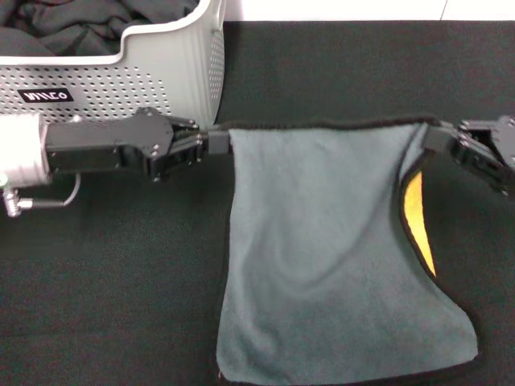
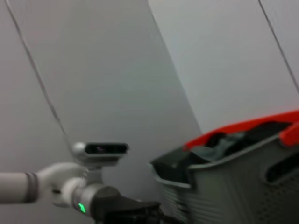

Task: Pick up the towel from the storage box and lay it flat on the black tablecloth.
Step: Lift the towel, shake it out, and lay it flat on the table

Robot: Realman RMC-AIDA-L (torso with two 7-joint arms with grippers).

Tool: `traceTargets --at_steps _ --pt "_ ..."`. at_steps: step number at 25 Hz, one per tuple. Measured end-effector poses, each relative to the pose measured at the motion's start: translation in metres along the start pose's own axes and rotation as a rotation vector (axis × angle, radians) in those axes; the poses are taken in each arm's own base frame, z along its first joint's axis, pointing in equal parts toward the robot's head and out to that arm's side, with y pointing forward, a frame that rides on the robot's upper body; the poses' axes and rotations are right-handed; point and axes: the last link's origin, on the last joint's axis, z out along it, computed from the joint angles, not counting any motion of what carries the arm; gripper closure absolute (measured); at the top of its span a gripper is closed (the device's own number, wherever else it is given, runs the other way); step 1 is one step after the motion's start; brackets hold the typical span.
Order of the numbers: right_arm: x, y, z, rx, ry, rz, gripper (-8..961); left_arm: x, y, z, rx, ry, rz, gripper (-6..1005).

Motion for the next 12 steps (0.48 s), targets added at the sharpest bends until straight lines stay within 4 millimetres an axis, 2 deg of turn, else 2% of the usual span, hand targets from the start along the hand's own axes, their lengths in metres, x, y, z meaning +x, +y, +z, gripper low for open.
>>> traceTargets --at_steps 3,4,8,12 --pt "-0.003 -0.009 0.004 0.030 0.018 -0.014 946 0.004 -0.007 0.002 0.035 -0.006 0.008 954" --pt "-0.009 -0.019 0.005 0.073 0.035 -0.037 946 0.005 -0.011 0.002 0.058 -0.011 0.010 954" --pt "-0.016 -0.031 0.002 0.132 0.061 -0.058 947 0.008 -0.023 0.005 0.124 -0.037 0.013 954" --pt "-0.017 -0.045 0.004 0.184 0.126 -0.067 947 0.007 -0.033 0.007 0.180 -0.081 0.012 954"
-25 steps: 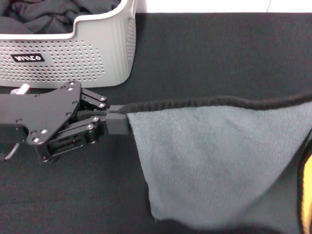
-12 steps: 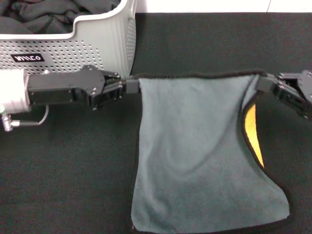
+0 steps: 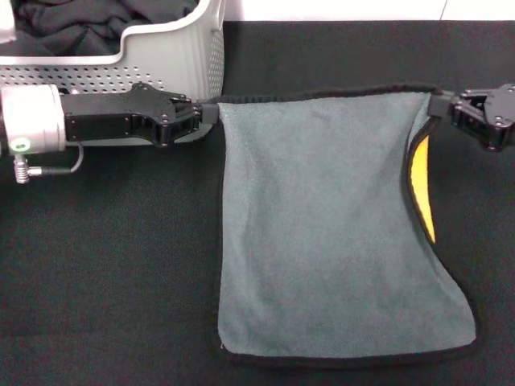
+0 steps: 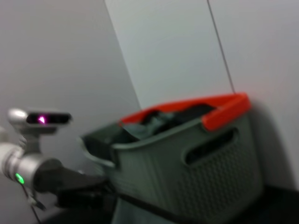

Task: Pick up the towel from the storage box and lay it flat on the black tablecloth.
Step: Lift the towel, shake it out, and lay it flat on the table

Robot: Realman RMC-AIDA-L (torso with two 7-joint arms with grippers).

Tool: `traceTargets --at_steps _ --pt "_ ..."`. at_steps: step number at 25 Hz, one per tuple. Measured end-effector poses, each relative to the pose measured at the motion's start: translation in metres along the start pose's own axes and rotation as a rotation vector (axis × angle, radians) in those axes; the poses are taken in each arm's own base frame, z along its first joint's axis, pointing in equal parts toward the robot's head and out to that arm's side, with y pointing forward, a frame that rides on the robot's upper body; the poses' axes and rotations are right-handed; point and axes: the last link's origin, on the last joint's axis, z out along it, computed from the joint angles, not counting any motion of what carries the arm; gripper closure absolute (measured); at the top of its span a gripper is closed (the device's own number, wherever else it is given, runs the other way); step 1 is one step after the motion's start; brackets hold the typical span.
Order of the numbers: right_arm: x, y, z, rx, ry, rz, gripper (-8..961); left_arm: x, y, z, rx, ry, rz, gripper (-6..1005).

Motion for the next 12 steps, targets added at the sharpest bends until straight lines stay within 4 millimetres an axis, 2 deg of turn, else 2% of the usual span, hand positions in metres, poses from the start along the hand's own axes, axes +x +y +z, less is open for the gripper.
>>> traceTargets --at_steps 12 --pt "0.012 -0.010 0.031 0.061 0.131 -0.017 946 -0.013 -0.003 0.019 0.045 -0.087 0.006 953"
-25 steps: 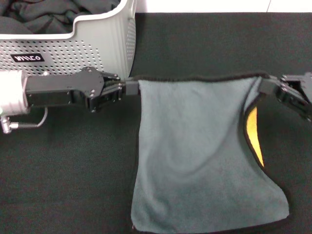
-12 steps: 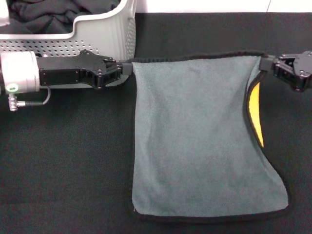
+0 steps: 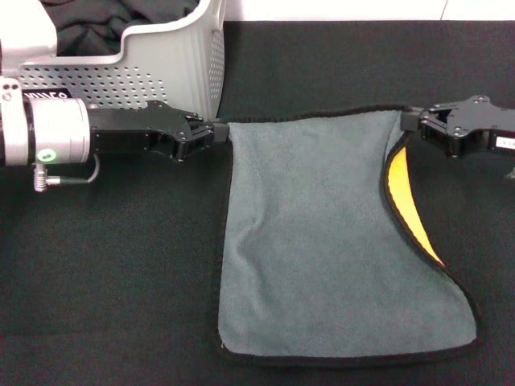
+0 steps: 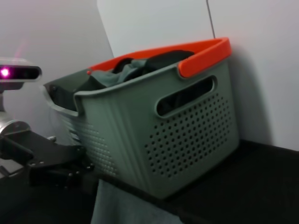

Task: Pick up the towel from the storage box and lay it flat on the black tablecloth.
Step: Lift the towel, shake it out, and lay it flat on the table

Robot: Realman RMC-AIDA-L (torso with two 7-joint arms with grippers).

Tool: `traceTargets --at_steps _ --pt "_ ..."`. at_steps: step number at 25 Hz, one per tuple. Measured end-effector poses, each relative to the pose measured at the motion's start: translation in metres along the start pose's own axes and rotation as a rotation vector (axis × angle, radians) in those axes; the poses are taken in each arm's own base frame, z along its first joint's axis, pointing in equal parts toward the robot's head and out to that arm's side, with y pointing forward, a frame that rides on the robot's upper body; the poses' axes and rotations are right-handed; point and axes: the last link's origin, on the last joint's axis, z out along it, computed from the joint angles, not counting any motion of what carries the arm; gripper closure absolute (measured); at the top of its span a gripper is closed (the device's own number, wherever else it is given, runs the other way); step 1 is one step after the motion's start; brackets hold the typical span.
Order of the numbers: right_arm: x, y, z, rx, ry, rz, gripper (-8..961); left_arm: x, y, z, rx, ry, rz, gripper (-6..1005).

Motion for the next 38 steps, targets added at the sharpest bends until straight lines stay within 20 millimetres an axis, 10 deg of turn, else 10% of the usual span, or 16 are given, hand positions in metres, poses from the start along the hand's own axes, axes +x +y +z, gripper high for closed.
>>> traceTargets --at_steps 38 --pt "0.017 -0.018 0.008 0.136 0.083 0.015 947 -0.016 -0.009 0.027 0.151 -0.054 0.009 949"
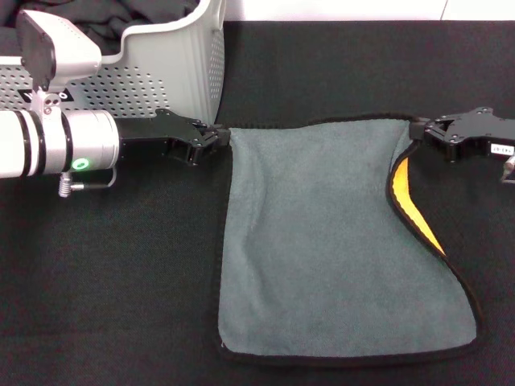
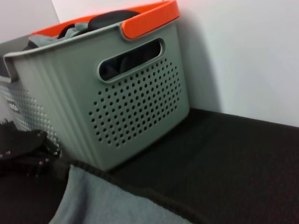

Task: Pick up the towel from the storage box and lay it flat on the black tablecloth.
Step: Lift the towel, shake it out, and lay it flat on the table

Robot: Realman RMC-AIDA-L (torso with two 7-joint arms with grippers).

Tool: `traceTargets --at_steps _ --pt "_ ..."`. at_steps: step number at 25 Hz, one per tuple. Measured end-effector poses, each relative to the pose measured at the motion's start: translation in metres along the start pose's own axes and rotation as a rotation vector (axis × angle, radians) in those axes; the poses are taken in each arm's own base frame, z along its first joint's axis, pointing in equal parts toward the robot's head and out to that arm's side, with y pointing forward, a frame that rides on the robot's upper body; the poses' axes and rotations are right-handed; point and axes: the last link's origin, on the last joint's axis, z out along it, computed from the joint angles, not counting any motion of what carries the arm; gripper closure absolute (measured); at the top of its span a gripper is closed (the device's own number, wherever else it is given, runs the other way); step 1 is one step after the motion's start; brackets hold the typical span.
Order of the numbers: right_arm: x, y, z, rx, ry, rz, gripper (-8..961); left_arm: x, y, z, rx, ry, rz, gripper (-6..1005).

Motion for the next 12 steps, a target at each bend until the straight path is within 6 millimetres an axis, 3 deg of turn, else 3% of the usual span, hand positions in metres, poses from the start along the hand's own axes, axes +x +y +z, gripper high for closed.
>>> traceTargets --at_steps 12 --pt "-0.010 -0.006 0.002 0.009 0.035 -0.163 946 0.000 -0.002 0.000 0.011 0.000 -0.002 949"
